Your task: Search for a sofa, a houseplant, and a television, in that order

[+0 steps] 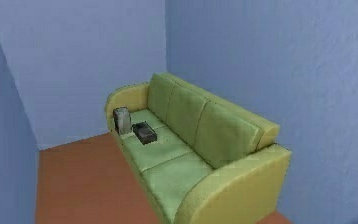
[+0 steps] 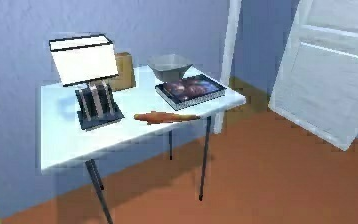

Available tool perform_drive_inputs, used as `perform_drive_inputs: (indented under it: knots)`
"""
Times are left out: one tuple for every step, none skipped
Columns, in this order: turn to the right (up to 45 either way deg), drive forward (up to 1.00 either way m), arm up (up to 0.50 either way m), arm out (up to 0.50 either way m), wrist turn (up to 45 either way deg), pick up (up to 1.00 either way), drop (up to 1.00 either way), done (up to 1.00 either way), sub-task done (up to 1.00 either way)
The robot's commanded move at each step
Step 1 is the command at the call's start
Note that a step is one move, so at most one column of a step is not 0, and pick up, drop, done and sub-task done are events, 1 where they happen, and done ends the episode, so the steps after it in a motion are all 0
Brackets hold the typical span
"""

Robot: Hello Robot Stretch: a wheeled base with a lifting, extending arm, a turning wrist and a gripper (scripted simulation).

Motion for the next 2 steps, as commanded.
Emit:
perform_drive_inputs:
  knots:
    - [45.0, 0.0, 0.0, 0.0, 0.0, 0.0, 0.0, 0.0, 0.0]
    - [45.0, 0.0, 0.0, 0.0, 0.0, 0.0, 0.0, 0.0, 0.0]
